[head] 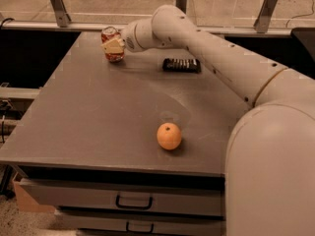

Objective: Move coke can near orange

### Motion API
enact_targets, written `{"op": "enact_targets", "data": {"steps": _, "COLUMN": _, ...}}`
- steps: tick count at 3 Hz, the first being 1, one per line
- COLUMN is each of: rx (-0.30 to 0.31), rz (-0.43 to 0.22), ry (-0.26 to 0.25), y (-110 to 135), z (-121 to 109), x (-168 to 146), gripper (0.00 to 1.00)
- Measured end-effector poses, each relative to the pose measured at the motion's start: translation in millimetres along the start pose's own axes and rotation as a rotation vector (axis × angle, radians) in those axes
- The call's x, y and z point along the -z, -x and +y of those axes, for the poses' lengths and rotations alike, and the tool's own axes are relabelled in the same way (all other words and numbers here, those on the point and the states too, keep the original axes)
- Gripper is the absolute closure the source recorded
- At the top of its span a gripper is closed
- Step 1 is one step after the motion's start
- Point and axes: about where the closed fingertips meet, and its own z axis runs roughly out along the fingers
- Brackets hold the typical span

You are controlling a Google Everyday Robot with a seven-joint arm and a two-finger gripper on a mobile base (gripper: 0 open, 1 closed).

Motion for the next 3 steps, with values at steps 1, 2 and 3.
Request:
{"op": "enact_targets", "data": {"steps": 1, "rx": 0.046, "rz": -0.063, "ry": 0.019, "y": 17.1, "z": 7.2, "x": 34.9, "gripper": 1.0}}
{"op": "enact_targets", "data": {"steps": 2, "rx": 0.139, "rz": -0.078, "ry": 0.062, "y": 17.9, "z": 29.1, "x": 96.7, "gripper": 1.0}}
{"op": "enact_targets", "data": {"steps": 3, "rx": 0.167, "rz": -0.01, "ry": 0.067, "y": -16.0, "z": 45.7, "x": 166.9, "gripper": 1.0}}
